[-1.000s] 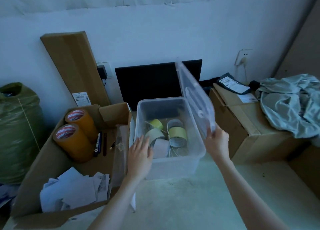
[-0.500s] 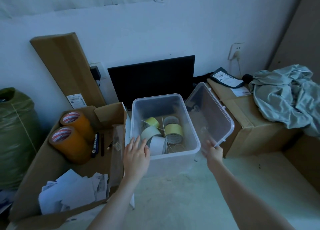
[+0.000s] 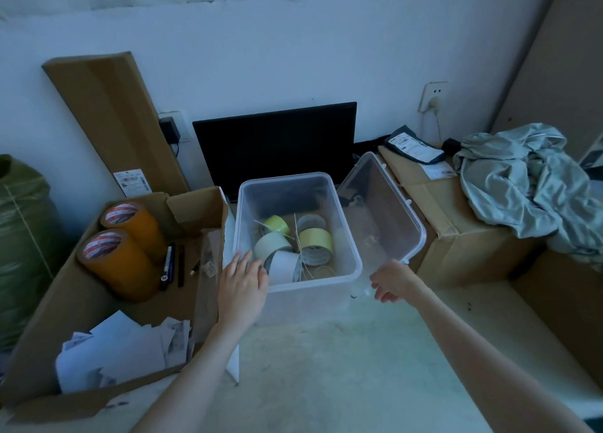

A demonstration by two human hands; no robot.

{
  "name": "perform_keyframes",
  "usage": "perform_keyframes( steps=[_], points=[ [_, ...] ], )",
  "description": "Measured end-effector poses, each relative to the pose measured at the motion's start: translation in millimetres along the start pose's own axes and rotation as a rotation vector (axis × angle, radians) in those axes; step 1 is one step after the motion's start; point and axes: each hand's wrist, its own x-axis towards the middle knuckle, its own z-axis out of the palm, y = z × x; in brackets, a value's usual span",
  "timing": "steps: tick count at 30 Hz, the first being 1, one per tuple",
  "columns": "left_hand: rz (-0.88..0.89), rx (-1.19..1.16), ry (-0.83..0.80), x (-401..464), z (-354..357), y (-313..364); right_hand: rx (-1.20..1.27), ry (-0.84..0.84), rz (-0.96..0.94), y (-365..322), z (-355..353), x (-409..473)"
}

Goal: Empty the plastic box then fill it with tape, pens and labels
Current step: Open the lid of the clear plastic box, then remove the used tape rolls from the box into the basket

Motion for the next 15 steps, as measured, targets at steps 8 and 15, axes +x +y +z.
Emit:
perform_keyframes(
  steps=[8, 15],
  points=[
    [0.131, 0.107, -0.195, 15.1, -24.6, -3.1, 0.029, 0.455, -0.697, -66.2, -19.4, -27.5],
    [0.153, -0.182, -0.27, 59.9, -26.1, 1.6, -0.2, 0.159, -0.65, -117.2, 5.5, 24.5]
  ],
)
